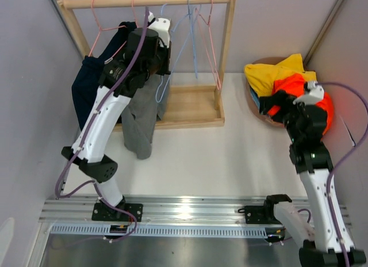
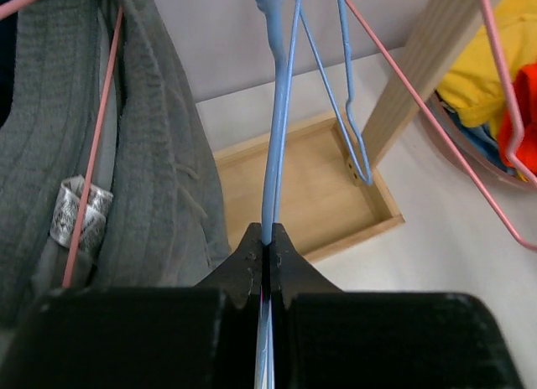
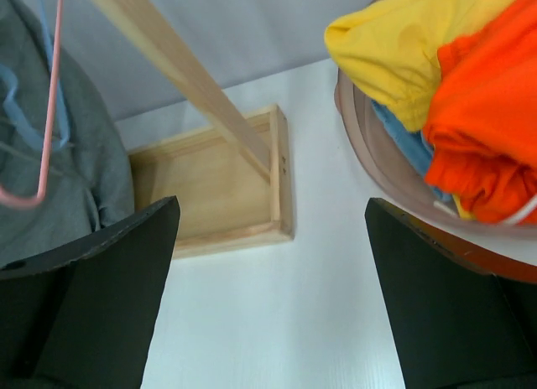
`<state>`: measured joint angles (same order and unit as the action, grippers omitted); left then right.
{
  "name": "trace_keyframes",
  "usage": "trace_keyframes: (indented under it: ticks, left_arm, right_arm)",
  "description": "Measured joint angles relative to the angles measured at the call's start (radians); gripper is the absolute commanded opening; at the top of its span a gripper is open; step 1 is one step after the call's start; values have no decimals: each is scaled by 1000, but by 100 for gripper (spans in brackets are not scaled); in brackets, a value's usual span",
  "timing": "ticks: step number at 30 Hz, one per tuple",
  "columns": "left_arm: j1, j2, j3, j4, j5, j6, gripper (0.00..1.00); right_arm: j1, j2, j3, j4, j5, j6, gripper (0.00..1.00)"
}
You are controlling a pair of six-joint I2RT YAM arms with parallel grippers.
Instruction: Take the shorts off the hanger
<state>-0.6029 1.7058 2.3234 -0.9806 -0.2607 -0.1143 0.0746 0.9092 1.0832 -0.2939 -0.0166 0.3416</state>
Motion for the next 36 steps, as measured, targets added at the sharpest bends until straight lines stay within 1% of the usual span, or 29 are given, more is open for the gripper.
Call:
trace_keyframes:
  ticks: [1, 4, 8, 13, 18, 22, 30, 34, 36]
  left_arm:
    - [6, 36, 38, -9, -5, 6, 0]
    - [26, 71, 53, -24, -18, 12, 0]
    - [62, 74, 60, -33, -25, 16, 0]
    - [90, 114, 164, -14, -24, 21, 0]
    - [95, 154, 214, 42, -16, 28, 0]
    - [96, 207, 230, 93, 10, 29, 0]
    - [116, 324, 230, 172, 92, 16, 2]
    - [134, 331, 228, 191, 116, 9, 3]
    - [138, 331, 220, 198, 118, 9, 6]
  right_arm:
    - [10, -61, -43, -16, 8, 8, 99]
    - [33, -222, -146, -64, 16, 38, 100]
    - [61, -335, -187, -139, 2, 69, 99]
    - [75, -360, -187, -184, -2, 72, 99]
    - [77, -387, -187, -236, -3, 69, 99]
    - [77, -416, -187, -254, -10, 67, 99]
    - [79, -415, -187, -273, -26, 60, 100]
    - [79, -420, -187, -278, -34, 58, 99]
    - [79, -426, -187, -278, -38, 58, 100]
